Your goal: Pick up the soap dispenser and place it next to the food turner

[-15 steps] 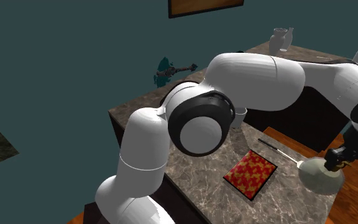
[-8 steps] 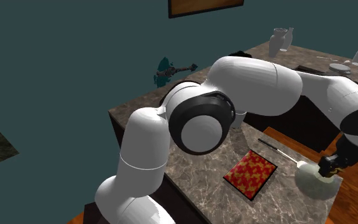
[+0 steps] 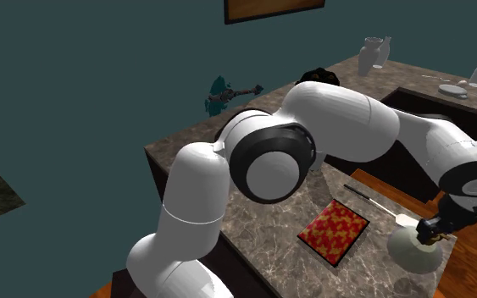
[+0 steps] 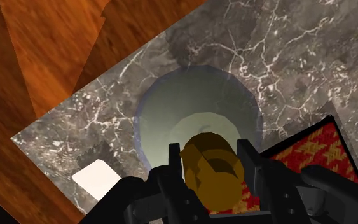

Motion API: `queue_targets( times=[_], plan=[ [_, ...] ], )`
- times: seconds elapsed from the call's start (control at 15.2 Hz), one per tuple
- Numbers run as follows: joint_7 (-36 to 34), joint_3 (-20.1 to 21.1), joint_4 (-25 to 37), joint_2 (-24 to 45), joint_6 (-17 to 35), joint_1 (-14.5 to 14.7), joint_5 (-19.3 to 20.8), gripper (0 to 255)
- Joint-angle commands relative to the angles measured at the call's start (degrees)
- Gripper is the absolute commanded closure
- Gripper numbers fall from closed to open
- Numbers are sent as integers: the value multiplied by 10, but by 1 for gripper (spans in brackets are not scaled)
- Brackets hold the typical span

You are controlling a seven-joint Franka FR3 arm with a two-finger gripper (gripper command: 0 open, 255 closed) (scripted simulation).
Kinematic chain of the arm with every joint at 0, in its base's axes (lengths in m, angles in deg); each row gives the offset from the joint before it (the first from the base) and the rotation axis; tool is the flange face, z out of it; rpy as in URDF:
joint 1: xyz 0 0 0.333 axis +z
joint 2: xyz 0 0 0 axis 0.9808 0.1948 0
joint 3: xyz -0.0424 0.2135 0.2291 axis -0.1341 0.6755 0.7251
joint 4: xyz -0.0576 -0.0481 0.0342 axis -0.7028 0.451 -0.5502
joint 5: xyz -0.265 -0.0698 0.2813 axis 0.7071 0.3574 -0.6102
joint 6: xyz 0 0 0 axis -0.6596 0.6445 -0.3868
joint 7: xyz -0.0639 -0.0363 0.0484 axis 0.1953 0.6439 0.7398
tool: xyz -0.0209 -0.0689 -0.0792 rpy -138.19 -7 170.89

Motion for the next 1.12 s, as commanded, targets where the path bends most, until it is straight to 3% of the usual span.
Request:
queue_targets(
  times=[0.0,0.4,0.86,0.92,1.06],
  plan=[
    [3,2,-10,3,13,0,-4,255],
    [13,11,-34,19,47,-4,-19,255],
    [13,11,-34,19,47,-4,-19,255],
    [13,11,-34,19,46,-4,-19,0],
    [13,11,-33,19,46,-4,-19,0]
  ],
)
